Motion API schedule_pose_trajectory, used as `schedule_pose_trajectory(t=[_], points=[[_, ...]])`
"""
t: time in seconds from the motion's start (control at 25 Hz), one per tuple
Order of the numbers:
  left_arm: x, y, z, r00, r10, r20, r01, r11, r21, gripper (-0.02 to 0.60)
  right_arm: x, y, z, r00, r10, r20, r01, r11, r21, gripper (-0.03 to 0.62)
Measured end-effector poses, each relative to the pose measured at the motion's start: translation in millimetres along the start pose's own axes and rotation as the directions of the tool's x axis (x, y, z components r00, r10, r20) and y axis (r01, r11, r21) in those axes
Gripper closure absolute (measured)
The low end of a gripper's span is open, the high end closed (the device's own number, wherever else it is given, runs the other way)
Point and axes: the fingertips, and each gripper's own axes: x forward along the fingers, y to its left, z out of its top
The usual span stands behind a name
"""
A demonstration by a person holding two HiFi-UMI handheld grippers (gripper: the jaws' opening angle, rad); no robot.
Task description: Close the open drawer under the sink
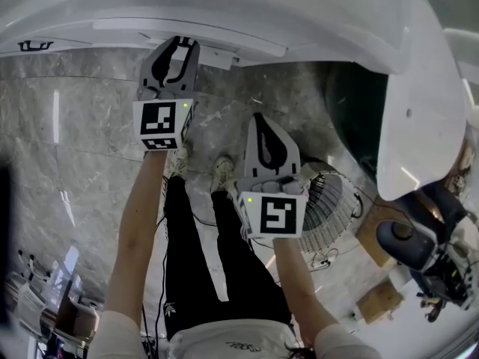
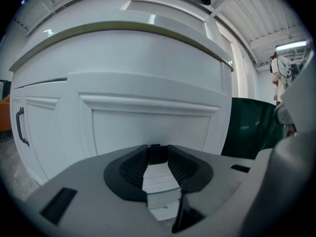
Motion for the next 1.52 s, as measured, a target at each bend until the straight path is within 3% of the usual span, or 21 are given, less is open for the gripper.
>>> schedule_pose_trajectory(t=[0.2,0.64,0.84,1.0,1.2,1.36,1.52], points=[[1.6,-1.2,-0.8,1.000,-0.026,-0.001,0.026,1.000,0.014,0.440,1.6,-2.7,-6.4,1.000,-0.006,-0.012,0.006,1.000,0.004,0.565],[0.2,0.4,-0.8,1.000,-0.010,0.000,0.010,1.000,-0.011,0.439,-1.9,0.8,-7.5,1.000,-0.014,-0.011,0.014,1.000,-0.001,0.565],[0.2,-0.8,1.7,1.000,-0.016,0.020,0.017,0.997,-0.073,0.434,-11.1,1.5,-10.2,0.999,-0.031,-0.020,0.031,0.999,0.006,0.565],[-4.7,-11.3,2.4,0.997,-0.056,0.046,0.061,0.991,-0.121,0.328,-18.3,4.4,-8.7,0.999,-0.040,-0.014,0.040,0.999,0.012,0.565],[-17.3,-15.2,3.1,0.997,-0.077,0.009,0.078,0.987,-0.143,0.318,-28.2,12.4,2.3,0.999,-0.045,0.017,0.044,0.999,0.015,0.565],[-34.6,-14.3,20.4,0.997,-0.079,0.015,0.080,0.989,-0.121,0.318,-40.5,23.1,19.5,0.998,-0.034,0.050,0.034,0.999,-0.005,0.565],[-57.8,-20.3,68.2,0.994,-0.090,0.057,0.093,0.994,-0.062,0.318,-59.3,30.1,46.9,0.995,-0.040,0.089,0.042,0.999,-0.014,0.565]])
